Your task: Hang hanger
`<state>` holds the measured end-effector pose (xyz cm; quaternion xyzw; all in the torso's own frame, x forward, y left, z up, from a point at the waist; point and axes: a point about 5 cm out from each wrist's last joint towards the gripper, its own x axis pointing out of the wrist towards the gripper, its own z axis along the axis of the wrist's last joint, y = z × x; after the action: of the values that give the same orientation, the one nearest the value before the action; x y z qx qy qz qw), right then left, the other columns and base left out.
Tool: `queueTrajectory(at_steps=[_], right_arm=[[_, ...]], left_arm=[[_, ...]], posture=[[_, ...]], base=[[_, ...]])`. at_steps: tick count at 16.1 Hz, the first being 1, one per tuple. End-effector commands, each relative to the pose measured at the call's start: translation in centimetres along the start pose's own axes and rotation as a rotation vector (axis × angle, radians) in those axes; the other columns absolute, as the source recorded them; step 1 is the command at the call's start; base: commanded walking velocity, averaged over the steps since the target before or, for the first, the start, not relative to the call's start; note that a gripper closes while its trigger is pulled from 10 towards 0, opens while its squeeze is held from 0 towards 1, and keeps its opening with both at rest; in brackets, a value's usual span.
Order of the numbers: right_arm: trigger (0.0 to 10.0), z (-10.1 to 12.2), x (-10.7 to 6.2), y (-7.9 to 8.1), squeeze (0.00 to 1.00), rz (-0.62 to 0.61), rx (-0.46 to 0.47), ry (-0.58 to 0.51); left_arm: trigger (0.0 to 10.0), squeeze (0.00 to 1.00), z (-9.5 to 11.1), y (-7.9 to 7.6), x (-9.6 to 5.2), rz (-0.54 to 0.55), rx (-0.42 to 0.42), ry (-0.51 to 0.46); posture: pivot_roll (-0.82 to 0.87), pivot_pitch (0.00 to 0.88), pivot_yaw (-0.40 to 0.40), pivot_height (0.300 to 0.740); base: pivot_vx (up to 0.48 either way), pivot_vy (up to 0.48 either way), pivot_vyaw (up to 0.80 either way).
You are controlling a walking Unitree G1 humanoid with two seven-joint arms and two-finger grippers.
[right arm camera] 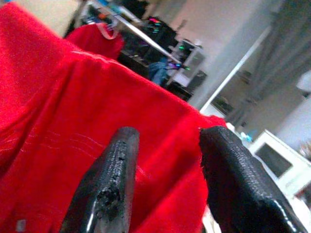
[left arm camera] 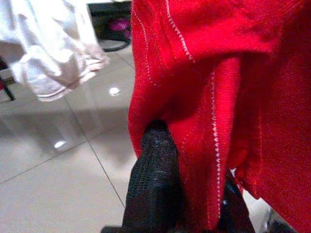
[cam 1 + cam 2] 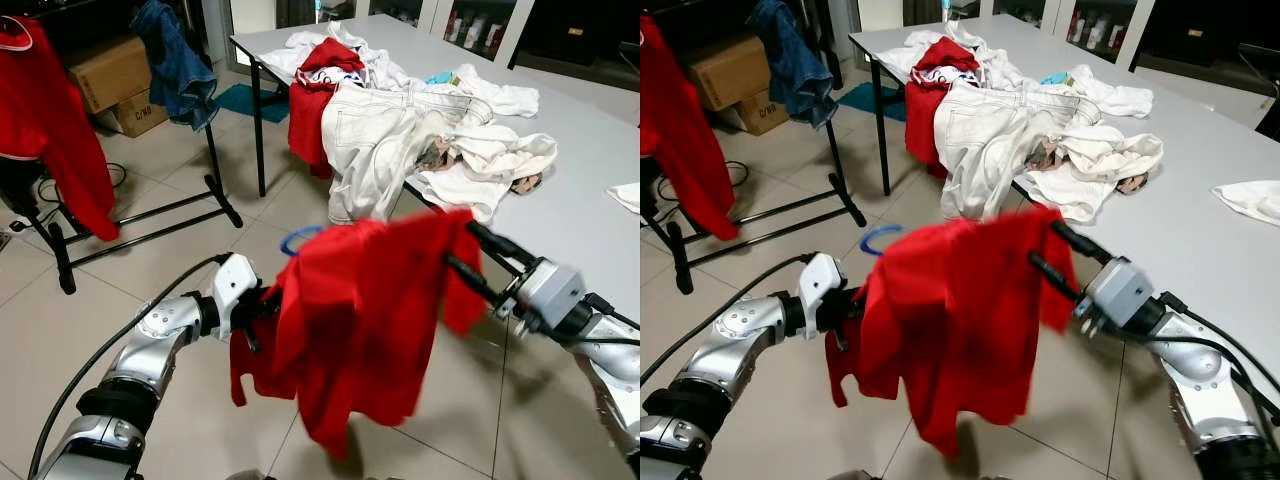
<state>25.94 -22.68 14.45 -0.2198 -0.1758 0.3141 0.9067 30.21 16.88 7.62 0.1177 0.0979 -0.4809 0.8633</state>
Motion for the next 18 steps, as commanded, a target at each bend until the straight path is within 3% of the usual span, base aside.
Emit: queueTrajectory(at_steps=[1,4,7,13,16,18], right_arm=[[10.0,0.1,-0.1,-1.2,0.0,-0.099,0.043,0.0],[10.0,-1.1,-0.2,-2.9,0.0,-0.293,0.162,0.067],[10.0,-2.6,-0.6,-2.9,0.0,-0.397,0.285,0.159],[10.0,-3.7,-0.1,1.1,0.0,-0.367,0.419,0.24],[10.0,-3.6,0.5,2.6,0.0,-0.33,0.444,0.248],[10.0,-3.5,0.7,3.5,0.0,-0.301,0.449,0.252]], left_arm=[[10.0,0.0,0.1,0.3,-0.1,0.053,-0.034,-0.035],[10.0,0.0,0.2,0.5,0.2,0.113,-0.115,-0.074],[10.0,0.0,0.2,0.1,0.7,0.161,-0.205,-0.126],[10.0,0.0,0.9,-0.8,1.0,0.403,-0.506,-0.332],[10.0,0.0,1.6,-1.5,1.4,0.472,-0.574,-0.388],[10.0,0.0,1.9,-1.9,1.7,0.492,-0.574,-0.394]], posture=[[-0.02,0.0,-0.011,0.74],[-0.02,0.0,-0.011,0.74],[-0.02,0.0,-0.005,0.74],[-0.02,0.0,-0.003,0.74],[-0.01,0.0,-0.005,0.74],[-0.01,0.0,-0.007,0.74]], base=[[0.0,0.0,0.0],[0.0,0.0,0.0],[0.0,0.0,0.0],[0.0,0.0,0.0],[0.0,0.0,0.0],[0.0,0.0,0.0]])
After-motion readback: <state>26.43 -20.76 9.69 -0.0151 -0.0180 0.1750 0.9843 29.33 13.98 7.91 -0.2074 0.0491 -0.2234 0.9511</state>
